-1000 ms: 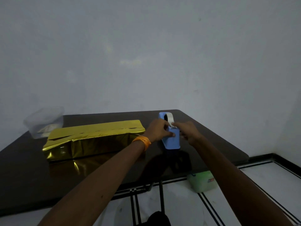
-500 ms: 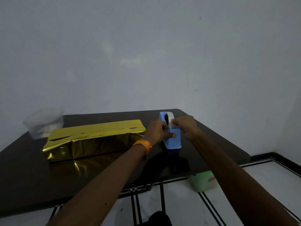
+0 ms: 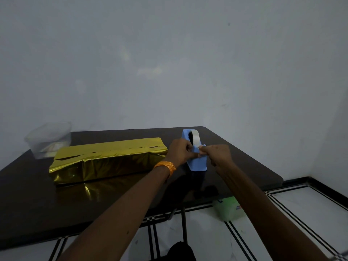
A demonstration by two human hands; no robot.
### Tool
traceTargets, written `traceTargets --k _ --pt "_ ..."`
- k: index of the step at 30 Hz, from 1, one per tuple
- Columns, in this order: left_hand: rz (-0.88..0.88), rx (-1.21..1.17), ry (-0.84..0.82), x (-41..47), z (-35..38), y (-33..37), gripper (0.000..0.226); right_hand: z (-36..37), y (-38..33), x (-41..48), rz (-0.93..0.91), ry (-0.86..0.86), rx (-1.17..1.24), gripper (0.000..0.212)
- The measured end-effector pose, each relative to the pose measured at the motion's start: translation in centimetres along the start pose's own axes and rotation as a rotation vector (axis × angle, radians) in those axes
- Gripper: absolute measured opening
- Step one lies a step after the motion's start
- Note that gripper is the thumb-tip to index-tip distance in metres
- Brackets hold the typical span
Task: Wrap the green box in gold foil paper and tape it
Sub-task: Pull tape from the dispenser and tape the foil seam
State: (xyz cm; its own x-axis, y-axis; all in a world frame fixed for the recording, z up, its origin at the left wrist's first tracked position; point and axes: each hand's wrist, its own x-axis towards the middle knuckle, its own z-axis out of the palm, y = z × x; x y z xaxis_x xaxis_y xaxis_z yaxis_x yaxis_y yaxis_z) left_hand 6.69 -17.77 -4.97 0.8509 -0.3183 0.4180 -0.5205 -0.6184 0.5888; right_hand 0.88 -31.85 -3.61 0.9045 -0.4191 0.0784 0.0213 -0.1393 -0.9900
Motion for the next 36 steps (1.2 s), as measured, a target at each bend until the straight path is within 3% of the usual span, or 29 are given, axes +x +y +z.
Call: traceTargets --k 4,10,14,20,27,30,32,36 --pt "0.009 0.029 0.004 0.0 -0.2 0.0 0.044 0.1 1.4 0.3 -0.029 -0.007 -0.053 0.022" --pt "0.009 0.088 -0.026 0.1 -0.1 -0.2 0.040 -0.9 2.4 0.0 -0.169 -0.037 -0.373 0.022" --pt "0.064 0.211 -0.117 -0.4 -0.9 0.3 0.042 -2.2 2.9 -1.2 -0.314 0.041 -0.317 0.024" --pt "0.138 0.094 0.128 -2.4 -6.8 -0.5 0.029 1.0 -1.3 -2.3 -0.482 -0.106 -0.170 0.006" --pt "-0.025 0.173 0.356 -7.0 -18.8 -7.3 0.016 11.7 -3.7 -3.9 -0.646 -0.526 -0.167 0.053" --pt "-0.106 0.226 0.321 -9.2 -21.7 -10.4 0.014 15.5 -3.9 -4.9 -0.742 -0.718 -0.386 0.083" --pt "-0.117 0.236 0.287 -10.2 -22.4 -11.7 0.015 17.4 -3.6 -5.1 -0.792 -0.752 -0.528 0.097" --pt "-0.070 0.291 0.125 -11.1 -22.4 -13.0 0.029 19.3 -3.2 -4.9 -0.829 -0.755 -0.653 0.099"
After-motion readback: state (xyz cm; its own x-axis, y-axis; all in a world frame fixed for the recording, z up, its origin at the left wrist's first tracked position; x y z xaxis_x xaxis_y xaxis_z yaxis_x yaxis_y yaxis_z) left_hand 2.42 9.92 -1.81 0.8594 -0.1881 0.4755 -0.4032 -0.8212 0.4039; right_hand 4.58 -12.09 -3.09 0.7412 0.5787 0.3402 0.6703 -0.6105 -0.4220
